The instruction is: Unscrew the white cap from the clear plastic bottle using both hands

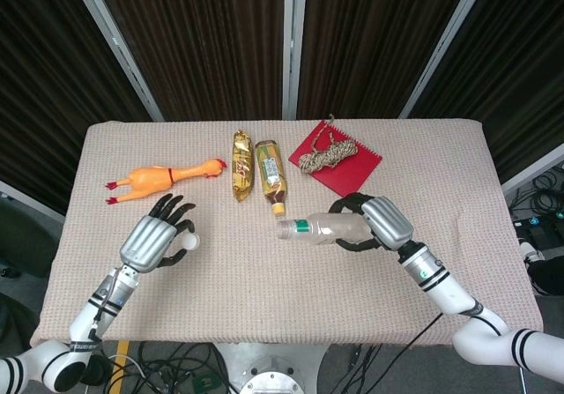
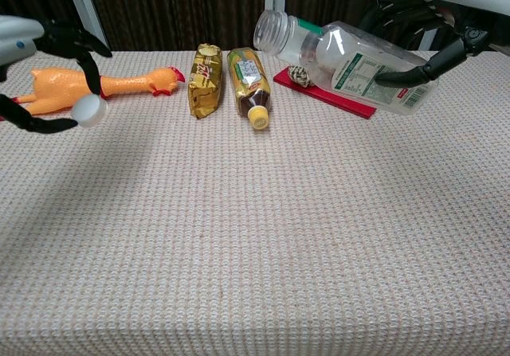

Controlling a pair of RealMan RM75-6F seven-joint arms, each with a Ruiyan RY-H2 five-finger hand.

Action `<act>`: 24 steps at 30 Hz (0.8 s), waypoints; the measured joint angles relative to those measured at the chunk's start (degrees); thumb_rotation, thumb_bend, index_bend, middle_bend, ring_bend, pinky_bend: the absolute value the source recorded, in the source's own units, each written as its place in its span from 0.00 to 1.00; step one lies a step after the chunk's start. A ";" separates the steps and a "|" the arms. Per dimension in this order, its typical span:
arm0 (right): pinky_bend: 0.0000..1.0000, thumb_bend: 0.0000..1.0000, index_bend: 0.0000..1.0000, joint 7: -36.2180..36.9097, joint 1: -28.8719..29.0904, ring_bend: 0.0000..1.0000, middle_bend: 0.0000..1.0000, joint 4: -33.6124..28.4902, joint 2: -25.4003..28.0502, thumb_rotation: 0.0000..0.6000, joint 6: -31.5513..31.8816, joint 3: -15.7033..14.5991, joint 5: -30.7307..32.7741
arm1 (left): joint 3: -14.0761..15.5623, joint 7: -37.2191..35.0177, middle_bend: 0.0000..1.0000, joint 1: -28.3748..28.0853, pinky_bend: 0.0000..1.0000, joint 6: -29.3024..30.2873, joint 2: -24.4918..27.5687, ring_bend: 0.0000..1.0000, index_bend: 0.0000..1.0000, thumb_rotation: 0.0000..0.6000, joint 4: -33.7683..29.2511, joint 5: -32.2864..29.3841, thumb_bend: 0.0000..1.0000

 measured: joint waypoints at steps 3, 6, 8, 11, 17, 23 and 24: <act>0.46 0.29 0.50 -1.38 0.11 0.29 0.45 -0.52 0.31 1.00 -1.20 -0.30 0.08 | 0.37 2.05 0.13 -0.73 0.00 -3.19 -1.36 0.02 0.33 1.00 0.78 -2.62 0.33; 0.46 0.30 0.50 -1.95 0.36 0.29 0.45 -1.00 0.58 1.00 -2.71 -0.68 0.15 | 0.45 1.77 0.13 -1.23 0.00 -4.89 -2.11 0.02 0.28 1.00 1.04 -4.00 0.28; 0.46 0.30 0.50 -2.82 0.49 0.29 0.44 -0.84 0.41 1.00 -3.31 -0.80 0.36 | 0.34 0.95 0.13 -1.41 0.00 -5.35 -2.42 0.02 0.25 1.00 1.34 -4.71 0.19; 0.45 0.30 0.48 -4.50 0.80 0.28 0.43 -0.31 -0.40 1.00 -4.42 -0.86 0.83 | -0.13 0.45 0.13 -1.16 0.01 -4.43 -2.40 0.02 0.23 1.00 1.37 -4.95 0.14; 0.36 0.30 0.37 -11.24 1.96 0.20 0.37 1.24 -3.22 1.00 -7.10 -0.66 2.34 | -1.96 -1.14 0.13 0.76 0.01 2.20 -0.44 0.02 0.23 1.00 -0.39 -3.81 0.11; 0.22 0.29 0.14 -20.02 3.62 0.06 0.24 3.22 -8.08 1.00 -11.30 -0.16 6.09 | -3.10 -3.54 0.13 4.32 0.01 8.43 4.38 0.02 0.23 1.00 -3.66 -2.16 0.11; 0.20 0.28 0.08 -21.05 3.87 0.04 0.21 3.41 -8.78 1.00 -11.95 -0.11 6.69 | -3.08 -3.94 0.13 4.67 0.01 8.54 5.22 0.02 0.23 1.00 -4.01 -2.11 0.11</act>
